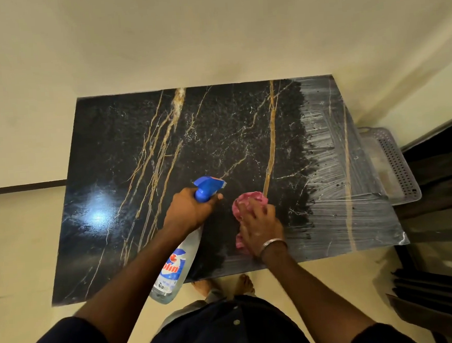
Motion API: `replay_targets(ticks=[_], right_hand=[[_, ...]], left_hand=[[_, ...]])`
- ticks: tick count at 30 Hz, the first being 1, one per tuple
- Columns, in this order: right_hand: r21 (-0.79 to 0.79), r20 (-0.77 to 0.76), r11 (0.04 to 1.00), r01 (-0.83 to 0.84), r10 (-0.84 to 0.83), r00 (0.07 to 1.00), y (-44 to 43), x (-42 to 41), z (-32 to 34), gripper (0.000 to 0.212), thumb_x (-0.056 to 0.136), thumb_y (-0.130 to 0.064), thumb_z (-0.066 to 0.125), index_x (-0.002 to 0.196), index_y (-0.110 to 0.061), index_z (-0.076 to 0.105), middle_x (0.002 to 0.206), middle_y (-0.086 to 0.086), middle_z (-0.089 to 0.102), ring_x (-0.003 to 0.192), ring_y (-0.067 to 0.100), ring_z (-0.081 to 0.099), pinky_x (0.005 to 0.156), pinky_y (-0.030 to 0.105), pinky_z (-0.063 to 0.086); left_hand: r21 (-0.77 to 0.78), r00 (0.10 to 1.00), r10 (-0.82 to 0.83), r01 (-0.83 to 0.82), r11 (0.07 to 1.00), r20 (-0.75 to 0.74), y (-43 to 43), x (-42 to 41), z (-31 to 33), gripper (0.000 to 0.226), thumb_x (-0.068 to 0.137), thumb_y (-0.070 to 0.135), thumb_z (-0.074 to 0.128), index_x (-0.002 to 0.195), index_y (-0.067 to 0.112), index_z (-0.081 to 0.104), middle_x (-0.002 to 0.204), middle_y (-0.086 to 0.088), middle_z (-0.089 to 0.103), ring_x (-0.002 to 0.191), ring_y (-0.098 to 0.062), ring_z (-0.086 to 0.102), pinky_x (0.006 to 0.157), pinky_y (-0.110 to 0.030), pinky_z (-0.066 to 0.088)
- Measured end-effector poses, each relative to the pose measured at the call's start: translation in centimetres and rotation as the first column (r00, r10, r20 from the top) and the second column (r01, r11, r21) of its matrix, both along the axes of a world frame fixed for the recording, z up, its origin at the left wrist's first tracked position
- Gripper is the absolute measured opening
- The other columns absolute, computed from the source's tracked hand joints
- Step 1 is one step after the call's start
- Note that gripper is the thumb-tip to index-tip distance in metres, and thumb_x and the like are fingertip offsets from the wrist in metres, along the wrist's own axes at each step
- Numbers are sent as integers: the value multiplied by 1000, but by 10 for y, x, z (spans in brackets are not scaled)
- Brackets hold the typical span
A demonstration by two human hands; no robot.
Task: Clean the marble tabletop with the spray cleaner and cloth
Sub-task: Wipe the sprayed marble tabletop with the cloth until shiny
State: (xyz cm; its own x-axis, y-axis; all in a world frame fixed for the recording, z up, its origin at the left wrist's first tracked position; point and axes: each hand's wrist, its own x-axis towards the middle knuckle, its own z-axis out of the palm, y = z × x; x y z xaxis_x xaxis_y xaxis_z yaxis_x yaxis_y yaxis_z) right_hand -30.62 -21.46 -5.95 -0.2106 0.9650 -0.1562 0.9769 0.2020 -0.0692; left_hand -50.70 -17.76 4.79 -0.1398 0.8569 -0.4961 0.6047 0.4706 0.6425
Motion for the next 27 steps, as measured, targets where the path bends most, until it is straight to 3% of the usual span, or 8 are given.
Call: replay_targets(ticks=[8,11,16,18,20,22,25,27], right_hand=[[-8,-14,964,264,-264,964,2,23,-8,62,73,-34,75,132,-20,58,135,17,52,105,50,50,68,47,57],[5,-13,996,90,-90,996,-9,-25,-11,70,78,-40,66,141,-18,45,139,20,47,116,51,47,83,55,53],[-148,-20,961,-233,233,972,-34,-79,-27,70,97,-44,37,152,-13,8,157,19,15,141,46,19,112,56,26],[-98,-31,953,-288,286,958,-37,-68,-24,70,94,-46,46,150,-17,16,153,17,21,136,45,27,104,54,39],[-27,-48,966,-259,257,965,-37,-45,-15,74,81,-48,61,144,-22,31,142,12,36,118,41,42,81,46,54],[-33,-30,985,-170,169,985,-38,-11,-13,76,74,-48,66,141,-24,39,135,10,45,105,37,47,68,40,54],[-53,57,996,-69,72,996,-34,48,-14,66,84,-50,44,146,-26,38,141,11,44,108,36,49,75,40,48],[30,67,999,26,-28,997,-28,82,-11,60,84,-44,49,140,-22,49,134,14,50,105,37,51,77,41,47]], left_hand=[[31,998,52,-53,998,38,-15,-7,3,45,85,45,66,115,13,60,93,-7,67,82,-20,66,79,-36,56],[36,996,83,-84,996,45,-17,-6,3,43,85,44,67,114,13,61,87,-6,68,77,-19,66,76,-36,57],[47,996,88,-88,995,13,-20,-1,5,41,85,43,68,112,12,63,73,3,63,63,-8,59,55,-18,41],[59,995,93,-92,994,-22,-21,2,4,38,85,44,68,106,12,65,67,7,57,58,-6,56,52,-16,36],[69,994,103,-100,993,-42,-22,6,2,39,84,45,68,102,11,66,64,8,56,57,-5,55,52,-17,36],[51,995,103,-102,993,-13,-21,7,0,42,84,45,69,108,10,65,72,2,62,63,-9,59,59,-22,44],[20,997,71,-71,997,27,-19,10,-2,46,84,45,68,116,12,62,90,-6,67,77,-17,65,72,-31,53],[22,997,58,-59,998,43,-16,12,-2,48,84,45,67,118,12,60,95,-7,67,81,-18,65,76,-34,55]])
